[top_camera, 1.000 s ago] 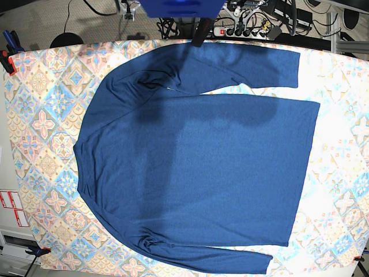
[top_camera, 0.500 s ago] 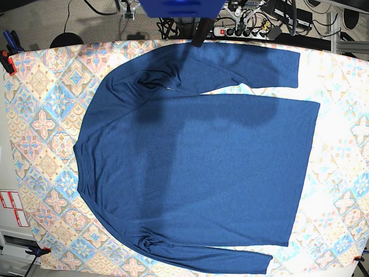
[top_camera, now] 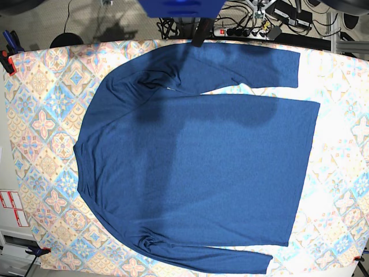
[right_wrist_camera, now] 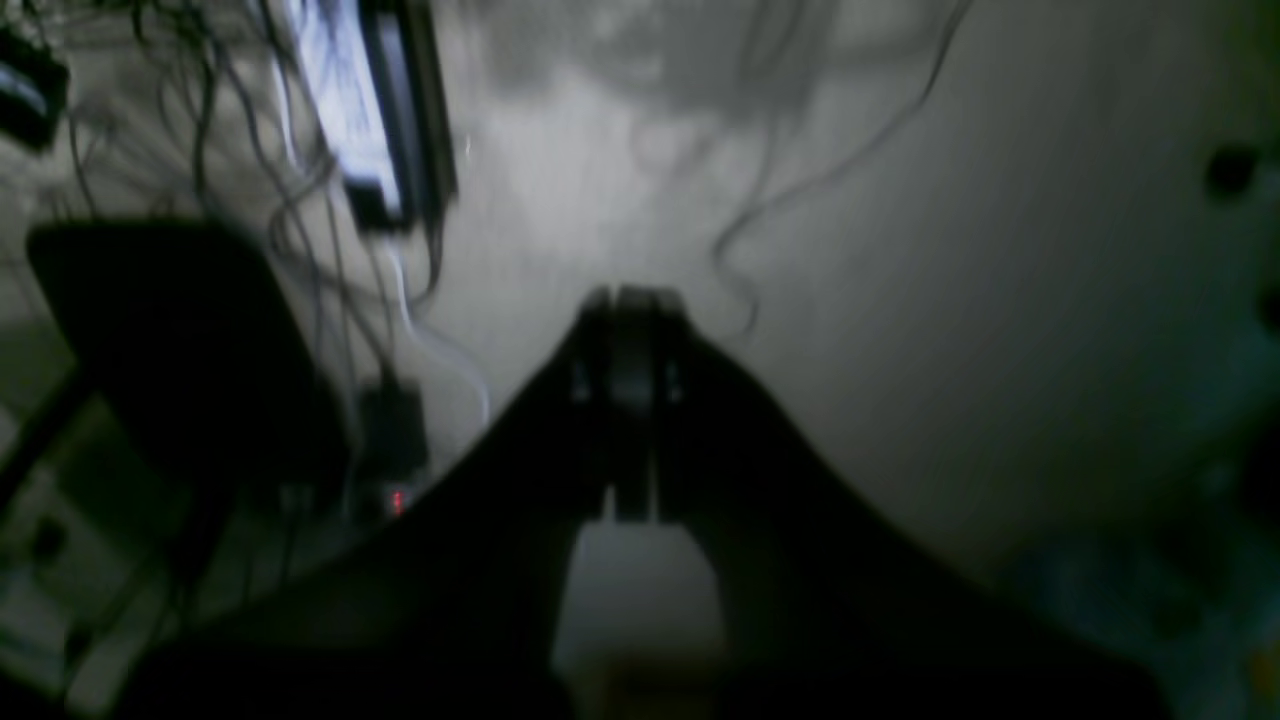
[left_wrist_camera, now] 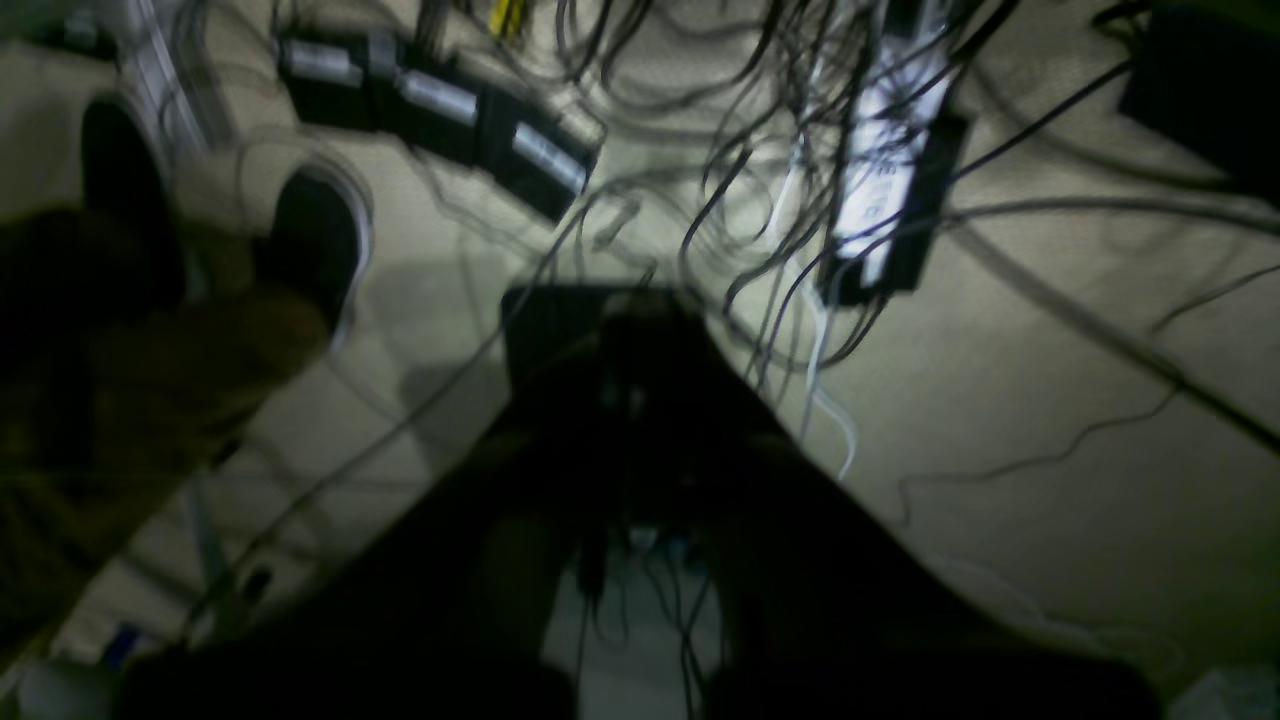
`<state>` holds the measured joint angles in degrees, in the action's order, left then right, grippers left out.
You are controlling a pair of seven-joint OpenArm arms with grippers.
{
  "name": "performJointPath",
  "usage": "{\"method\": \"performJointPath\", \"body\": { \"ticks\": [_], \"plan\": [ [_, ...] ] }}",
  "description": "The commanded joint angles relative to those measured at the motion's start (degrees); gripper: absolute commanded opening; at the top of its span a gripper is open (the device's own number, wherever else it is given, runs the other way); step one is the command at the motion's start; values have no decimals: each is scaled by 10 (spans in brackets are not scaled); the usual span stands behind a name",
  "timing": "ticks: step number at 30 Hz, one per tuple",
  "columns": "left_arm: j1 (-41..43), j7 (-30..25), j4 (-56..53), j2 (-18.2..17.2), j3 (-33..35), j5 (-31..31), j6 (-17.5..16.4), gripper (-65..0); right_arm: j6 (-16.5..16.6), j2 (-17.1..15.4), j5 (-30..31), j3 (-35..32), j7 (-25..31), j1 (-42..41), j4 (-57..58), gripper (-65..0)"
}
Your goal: Fold the T-shirt properly
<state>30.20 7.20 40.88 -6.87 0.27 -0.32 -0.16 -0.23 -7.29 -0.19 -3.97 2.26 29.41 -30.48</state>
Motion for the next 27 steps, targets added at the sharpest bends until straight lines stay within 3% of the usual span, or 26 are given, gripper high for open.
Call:
{"method": "performJointPath", "body": {
  "ticks": [1,6,14,17,27],
  "plan": [
    [29,2,21,-8,0,0,4,-650,-2,-7,1,1,2,25,-20,-650],
    [117,2,149,-26,1,0,4,-650,-2,-21,2,8,2,86,-127,-650],
    [229,4,327,-49,28,-1,4,-650,-2,-18,1,125,0,190,-307,-650],
    [272,4,410,-71,50,-2,4,-650,-2,-18,1,150,-44,236,-415,-650],
    [337,6,608,-75,47,-16,6,-650,-2,-17,1,184,-178,320,-733,-650]
  ]
}}
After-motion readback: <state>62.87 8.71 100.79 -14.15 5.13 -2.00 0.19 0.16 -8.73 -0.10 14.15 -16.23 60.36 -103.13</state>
